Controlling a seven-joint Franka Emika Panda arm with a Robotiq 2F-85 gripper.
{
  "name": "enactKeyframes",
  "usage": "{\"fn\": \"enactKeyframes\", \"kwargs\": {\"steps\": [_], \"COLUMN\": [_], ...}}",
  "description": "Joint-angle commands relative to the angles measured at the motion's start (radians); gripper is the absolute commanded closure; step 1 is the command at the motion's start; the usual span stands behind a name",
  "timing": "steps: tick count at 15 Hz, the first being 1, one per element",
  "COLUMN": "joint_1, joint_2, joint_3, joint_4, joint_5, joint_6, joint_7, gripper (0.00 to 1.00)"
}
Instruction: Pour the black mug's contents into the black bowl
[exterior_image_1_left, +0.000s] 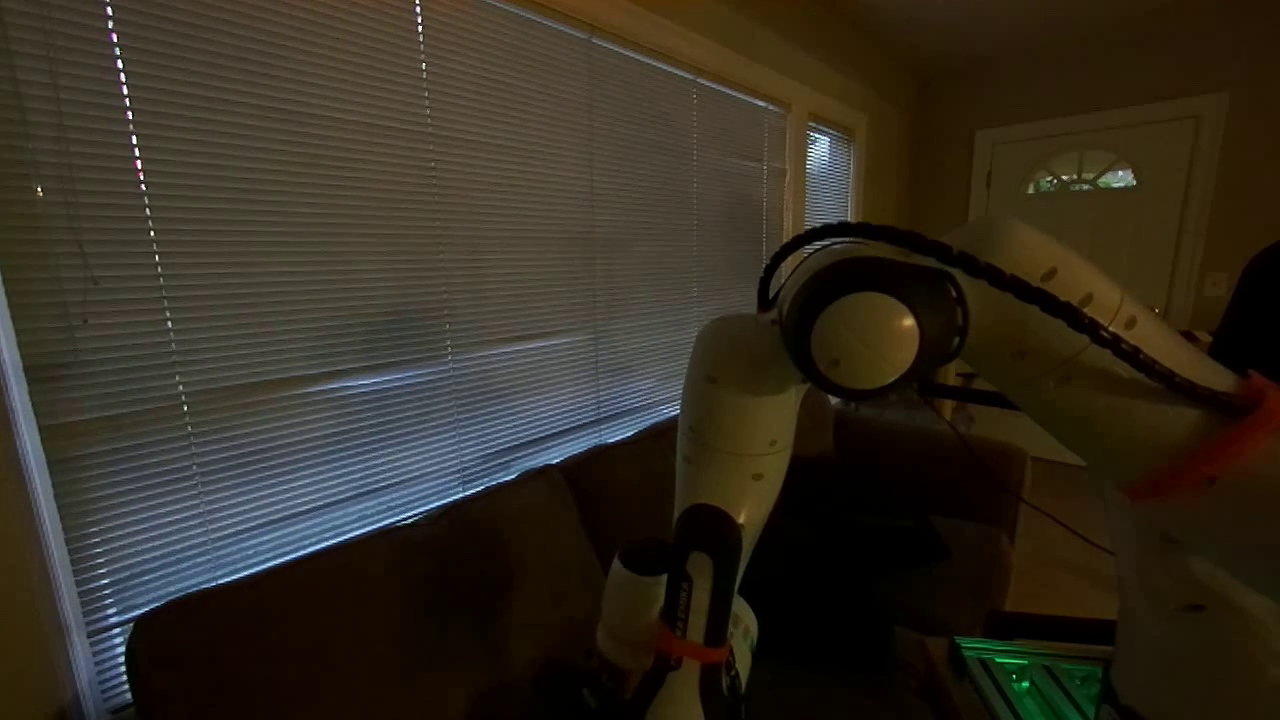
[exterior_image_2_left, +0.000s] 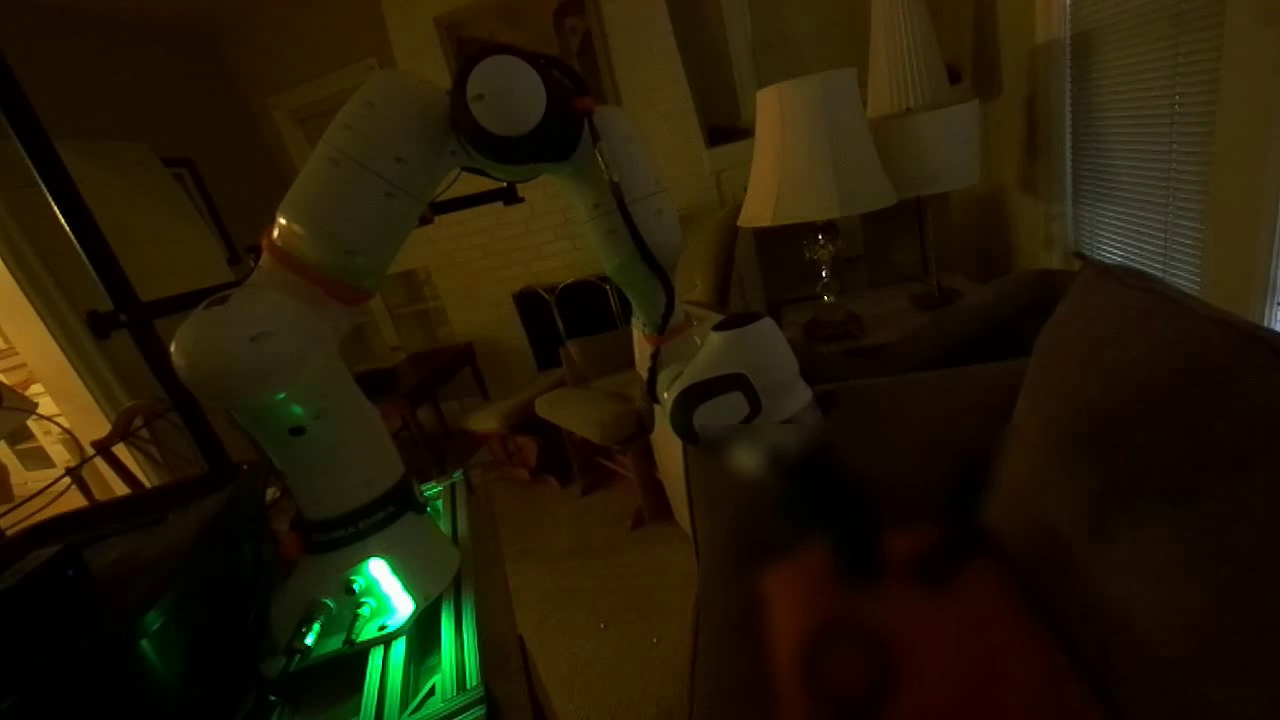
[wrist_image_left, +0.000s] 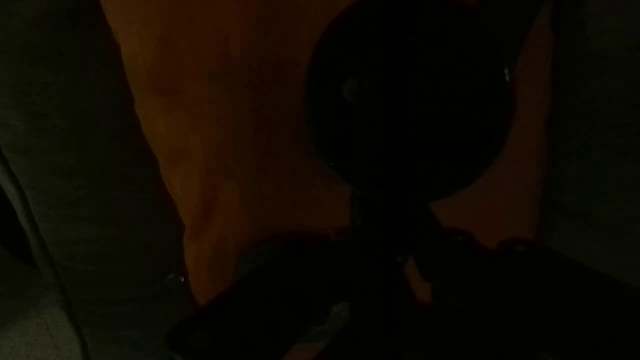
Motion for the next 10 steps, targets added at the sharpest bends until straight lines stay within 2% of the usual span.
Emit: {"fn": "enactKeyframes", "kwargs": {"steps": [1, 10], "joint_1": [-0.066, -0.202], "joint_2": [0.018, 0.057], "joint_3": [0.069, 0.157], "joint_4": [-0.009, -0.003], "joint_5": [0.075, 0.172], "joint_6": [0.070, 0.137], "joint_7": [-0.116, -0.248], "gripper": [0.95, 0.95]}}
